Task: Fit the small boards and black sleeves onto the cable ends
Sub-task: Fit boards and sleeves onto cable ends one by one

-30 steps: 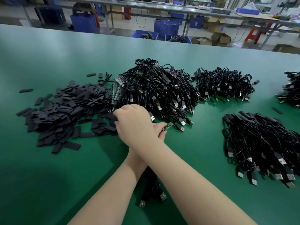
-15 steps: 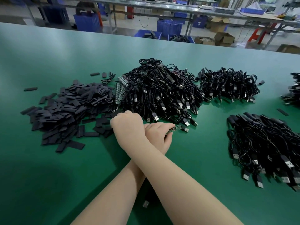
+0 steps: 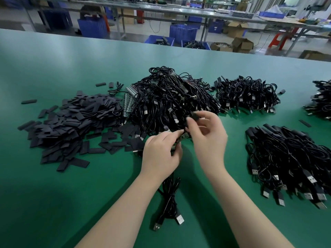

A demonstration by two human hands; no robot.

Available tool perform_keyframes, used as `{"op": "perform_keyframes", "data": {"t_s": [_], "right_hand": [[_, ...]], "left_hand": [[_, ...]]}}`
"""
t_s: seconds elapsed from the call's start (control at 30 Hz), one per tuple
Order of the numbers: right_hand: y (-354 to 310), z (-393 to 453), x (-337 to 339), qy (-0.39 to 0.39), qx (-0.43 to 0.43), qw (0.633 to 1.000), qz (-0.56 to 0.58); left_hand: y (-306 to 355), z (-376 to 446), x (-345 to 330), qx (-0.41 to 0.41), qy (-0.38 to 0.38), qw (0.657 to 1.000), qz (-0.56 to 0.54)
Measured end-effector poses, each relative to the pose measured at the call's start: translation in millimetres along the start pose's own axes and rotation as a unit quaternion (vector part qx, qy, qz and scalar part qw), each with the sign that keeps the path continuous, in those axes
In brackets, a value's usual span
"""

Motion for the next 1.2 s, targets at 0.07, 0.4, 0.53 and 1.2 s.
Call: {"op": "perform_keyframes", "data": {"t_s": [0.07,0.4,0.53,1.2], "right_hand": [[19,-1,18,0.036,-0.043,0.998,-0.016],[51,-10,27,-0.056,-0.144,0.986,0.06],[50,-8,28,-0.073,-0.157,0.979,0.107],[40,-12,30,-0.18,-0.123,0.969,0.118]], "left_hand": [[1,0,0,0.017,0.007,1.0,-0.017],[7,-1,1,-0.016,-0.005,0.999,-0.036],[10,0,0,-0.006,-0.04,0.998,-0.044],[3,0,-1,0.032,-0.068,0.988,-0.133]]}}
Point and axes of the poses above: each hand's wrist, its own z-axis towards the middle knuckle, its own x-axis out of the back of the hand, y = z × x, the point moved 2 cm from there along z, towards the middle knuckle, and after that the axes turned 7 degrees about -x, right-handed, at the moved point
